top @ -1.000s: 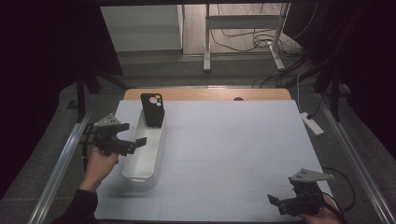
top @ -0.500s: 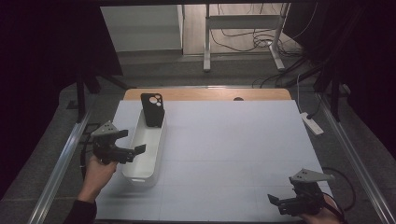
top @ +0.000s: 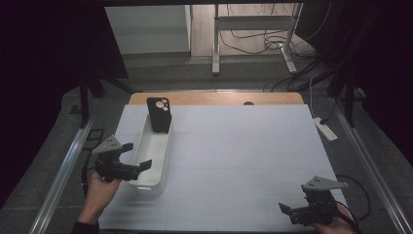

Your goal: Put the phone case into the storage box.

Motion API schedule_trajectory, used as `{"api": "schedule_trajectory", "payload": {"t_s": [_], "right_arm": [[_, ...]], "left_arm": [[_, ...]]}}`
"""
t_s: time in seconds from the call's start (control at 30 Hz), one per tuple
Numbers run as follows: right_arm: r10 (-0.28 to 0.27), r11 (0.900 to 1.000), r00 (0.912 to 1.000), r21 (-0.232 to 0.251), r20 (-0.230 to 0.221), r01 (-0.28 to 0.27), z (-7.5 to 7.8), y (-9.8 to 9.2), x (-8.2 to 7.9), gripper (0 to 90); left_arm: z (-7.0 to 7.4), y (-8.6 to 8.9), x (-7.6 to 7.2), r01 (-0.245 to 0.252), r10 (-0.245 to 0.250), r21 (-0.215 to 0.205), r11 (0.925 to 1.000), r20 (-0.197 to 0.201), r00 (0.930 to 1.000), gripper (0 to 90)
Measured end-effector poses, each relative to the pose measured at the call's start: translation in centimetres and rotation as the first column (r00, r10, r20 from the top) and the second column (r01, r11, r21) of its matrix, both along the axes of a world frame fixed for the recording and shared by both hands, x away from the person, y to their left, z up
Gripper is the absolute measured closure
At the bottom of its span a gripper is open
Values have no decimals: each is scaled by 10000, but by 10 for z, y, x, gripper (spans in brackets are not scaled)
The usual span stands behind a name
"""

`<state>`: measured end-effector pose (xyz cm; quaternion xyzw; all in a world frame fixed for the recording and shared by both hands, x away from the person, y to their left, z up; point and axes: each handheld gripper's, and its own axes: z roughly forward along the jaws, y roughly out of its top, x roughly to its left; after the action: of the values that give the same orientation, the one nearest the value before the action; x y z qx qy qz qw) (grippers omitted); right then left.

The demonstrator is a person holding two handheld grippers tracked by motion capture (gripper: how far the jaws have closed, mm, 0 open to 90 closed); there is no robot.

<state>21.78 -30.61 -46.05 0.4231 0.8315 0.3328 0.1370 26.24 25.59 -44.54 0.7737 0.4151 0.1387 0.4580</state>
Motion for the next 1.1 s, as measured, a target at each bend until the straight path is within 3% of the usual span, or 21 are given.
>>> {"api": "schedule_trajectory", "payload": {"t_s": [0.23, 0.53, 0.83, 1.1], "right_arm": [[-62, 10000, 10000, 33, 29, 62, 0, -1, 0, 0], [-43, 10000, 10000, 16, 5, 43, 0, 0, 0, 0], [-95, 10000, 10000, -13, -29, 95, 0, 0, 0, 0], [-78, 10000, 10000, -19, -43, 78, 0, 0, 0, 0]], "left_arm": [[-2, -3, -12, 12, -10, 282, 9996, -67, 10000, 0], [6, -6, -34, 4, -16, 568, 9984, 205, 9998, 0], [3, -3, -51, -221, 217, 545, 9983, 76, 9997, 0], [-11, 4, -64, -526, 544, 652, 9965, -265, 9982, 0]]}}
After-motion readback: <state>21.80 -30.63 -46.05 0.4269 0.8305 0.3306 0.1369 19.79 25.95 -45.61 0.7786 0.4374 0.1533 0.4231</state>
